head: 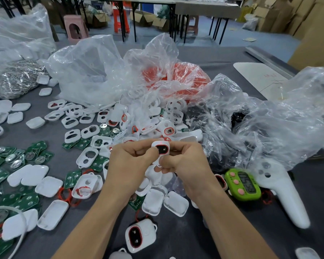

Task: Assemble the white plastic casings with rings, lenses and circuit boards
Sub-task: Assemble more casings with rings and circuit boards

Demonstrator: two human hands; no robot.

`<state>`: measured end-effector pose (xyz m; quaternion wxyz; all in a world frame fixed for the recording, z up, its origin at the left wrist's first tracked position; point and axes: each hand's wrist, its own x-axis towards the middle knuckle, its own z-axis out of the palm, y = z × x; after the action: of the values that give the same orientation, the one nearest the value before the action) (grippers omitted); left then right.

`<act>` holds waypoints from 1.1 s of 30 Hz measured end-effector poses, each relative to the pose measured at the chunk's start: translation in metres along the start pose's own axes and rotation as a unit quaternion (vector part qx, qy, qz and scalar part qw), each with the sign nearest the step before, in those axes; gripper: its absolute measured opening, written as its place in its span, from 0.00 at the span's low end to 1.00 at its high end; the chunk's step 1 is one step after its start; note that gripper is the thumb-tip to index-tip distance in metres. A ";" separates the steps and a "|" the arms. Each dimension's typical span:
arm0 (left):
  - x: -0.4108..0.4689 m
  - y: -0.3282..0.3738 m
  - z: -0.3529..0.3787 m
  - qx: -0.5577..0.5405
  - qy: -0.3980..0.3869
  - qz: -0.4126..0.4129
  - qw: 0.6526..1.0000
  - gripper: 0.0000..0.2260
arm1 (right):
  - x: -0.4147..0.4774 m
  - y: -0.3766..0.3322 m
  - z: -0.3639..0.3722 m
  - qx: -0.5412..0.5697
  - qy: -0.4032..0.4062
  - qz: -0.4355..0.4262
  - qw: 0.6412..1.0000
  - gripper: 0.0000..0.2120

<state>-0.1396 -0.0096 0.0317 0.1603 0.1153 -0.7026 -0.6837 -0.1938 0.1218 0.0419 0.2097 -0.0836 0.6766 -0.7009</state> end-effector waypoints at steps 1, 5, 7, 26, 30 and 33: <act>-0.001 0.000 0.001 0.009 0.000 0.007 1.000 0.08 | 0.000 0.001 0.000 -0.003 0.008 0.000 1.000 0.18; -0.001 0.000 0.002 0.045 -0.005 0.029 0.999 0.11 | -0.001 0.002 -0.001 -0.005 0.030 -0.001 1.000 0.18; -0.001 0.001 0.003 0.046 -0.013 0.035 0.998 0.13 | -0.001 0.000 0.000 0.022 0.038 0.000 0.999 0.17; 0.001 -0.012 0.003 0.270 0.041 0.075 0.959 0.12 | 0.003 0.003 -0.006 -0.079 -0.028 -0.069 0.994 0.11; 0.003 -0.011 -0.001 0.272 0.024 0.097 0.957 0.15 | 0.001 0.003 -0.005 -0.074 -0.031 -0.068 0.994 0.13; 0.005 -0.009 -0.001 0.237 0.015 0.097 0.967 0.13 | 0.000 0.003 -0.002 -0.057 -0.017 -0.070 0.996 0.13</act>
<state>-0.1441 -0.0125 0.0231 0.2047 0.0920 -0.8499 -0.4768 -0.1941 0.1235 0.0383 0.1668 -0.1545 0.7044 -0.6724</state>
